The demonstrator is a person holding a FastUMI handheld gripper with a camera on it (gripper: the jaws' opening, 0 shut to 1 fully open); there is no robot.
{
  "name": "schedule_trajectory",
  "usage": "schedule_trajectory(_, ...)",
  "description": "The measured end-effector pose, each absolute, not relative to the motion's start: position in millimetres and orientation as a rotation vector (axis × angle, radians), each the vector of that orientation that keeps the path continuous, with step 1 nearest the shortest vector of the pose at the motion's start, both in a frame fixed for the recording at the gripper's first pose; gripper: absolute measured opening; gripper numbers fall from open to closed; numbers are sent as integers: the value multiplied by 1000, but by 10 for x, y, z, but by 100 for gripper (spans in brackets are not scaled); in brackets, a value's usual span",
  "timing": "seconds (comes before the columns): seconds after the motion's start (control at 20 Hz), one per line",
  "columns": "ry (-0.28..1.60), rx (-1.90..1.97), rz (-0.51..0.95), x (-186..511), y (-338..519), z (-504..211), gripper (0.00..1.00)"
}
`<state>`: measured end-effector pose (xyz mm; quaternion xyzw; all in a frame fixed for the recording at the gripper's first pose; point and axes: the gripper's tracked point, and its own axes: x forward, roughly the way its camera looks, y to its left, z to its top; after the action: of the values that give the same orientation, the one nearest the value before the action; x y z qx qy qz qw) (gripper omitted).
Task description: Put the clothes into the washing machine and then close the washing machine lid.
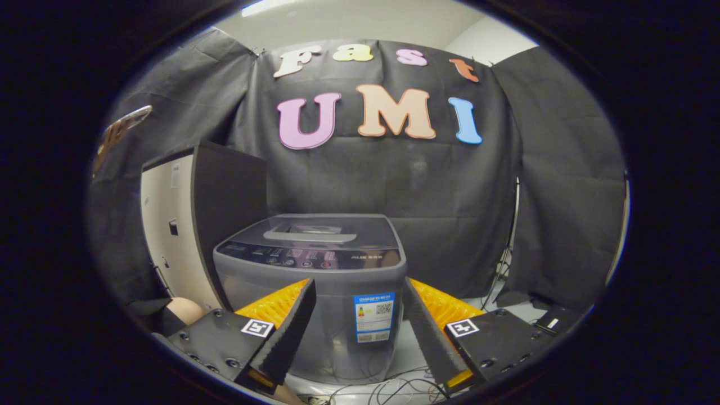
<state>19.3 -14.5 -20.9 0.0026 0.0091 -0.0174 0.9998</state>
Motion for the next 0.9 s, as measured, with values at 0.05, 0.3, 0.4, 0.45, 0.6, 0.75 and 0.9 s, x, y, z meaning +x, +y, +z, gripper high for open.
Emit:
schedule_trajectory(0.05, 0, 6, -34, 167, -143, -175, 96)
schedule_trajectory(0.3, -11, 13, -31, 42, -137, -172, 96)
schedule_trajectory(0.4, -1, 10, -33, 78, -140, -186, 96)
schedule_trajectory(0.45, -8, 7, -32, 64, -134, -177, 96)
schedule_trajectory(0.6, -4, 8, -33, 62, -135, -180, 96)
schedule_trajectory(0.75, -4, 7, -33, 70, -129, -173, 96)
schedule_trajectory(0.9, -4, 8, -34, 66, -130, -188, 96)
